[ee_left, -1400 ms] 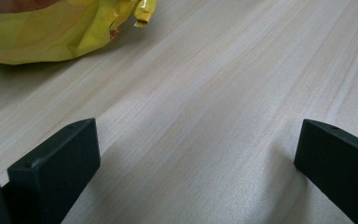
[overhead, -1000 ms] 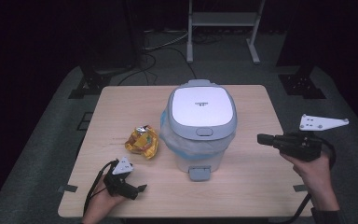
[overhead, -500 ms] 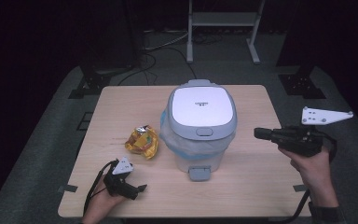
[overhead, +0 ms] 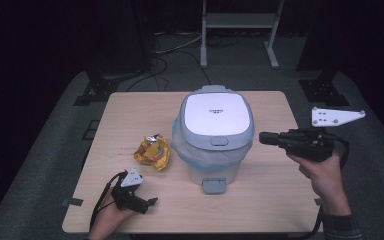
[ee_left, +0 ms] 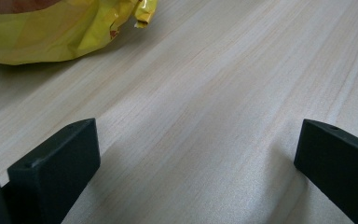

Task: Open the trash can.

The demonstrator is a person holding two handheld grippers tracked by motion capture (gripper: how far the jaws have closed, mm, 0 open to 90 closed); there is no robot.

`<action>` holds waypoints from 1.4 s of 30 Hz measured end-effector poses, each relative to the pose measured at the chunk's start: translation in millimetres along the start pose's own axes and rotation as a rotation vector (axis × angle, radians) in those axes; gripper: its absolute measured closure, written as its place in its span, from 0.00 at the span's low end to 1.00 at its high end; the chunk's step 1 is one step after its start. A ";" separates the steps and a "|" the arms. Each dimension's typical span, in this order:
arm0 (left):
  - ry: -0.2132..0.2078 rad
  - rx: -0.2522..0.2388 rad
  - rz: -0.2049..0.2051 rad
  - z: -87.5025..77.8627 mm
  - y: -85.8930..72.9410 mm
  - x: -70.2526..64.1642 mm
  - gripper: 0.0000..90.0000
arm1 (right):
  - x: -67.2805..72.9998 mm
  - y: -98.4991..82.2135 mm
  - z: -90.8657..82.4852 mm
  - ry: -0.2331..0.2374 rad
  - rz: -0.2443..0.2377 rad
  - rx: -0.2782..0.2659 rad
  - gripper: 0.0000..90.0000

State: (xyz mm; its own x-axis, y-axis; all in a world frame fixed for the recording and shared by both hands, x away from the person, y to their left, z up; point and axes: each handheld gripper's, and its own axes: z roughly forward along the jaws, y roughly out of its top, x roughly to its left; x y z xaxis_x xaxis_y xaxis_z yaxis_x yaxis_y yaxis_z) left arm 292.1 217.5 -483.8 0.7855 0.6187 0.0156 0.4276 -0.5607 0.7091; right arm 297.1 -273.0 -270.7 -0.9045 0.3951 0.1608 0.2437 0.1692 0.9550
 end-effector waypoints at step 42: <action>0.001 -0.002 0.000 0.2 0.0 -0.1 0.00 | 11.9 13.7 81.3 0.059 -0.048 0.069 1.00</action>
State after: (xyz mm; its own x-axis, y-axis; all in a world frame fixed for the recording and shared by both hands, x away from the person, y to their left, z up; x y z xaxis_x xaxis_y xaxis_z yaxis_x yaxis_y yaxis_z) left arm 292.1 217.3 -483.9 0.7851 0.6192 0.0160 0.4269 -0.5597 0.7103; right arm 318.2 -192.5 -276.0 -0.9343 0.3315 0.1314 0.2212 0.2498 0.9427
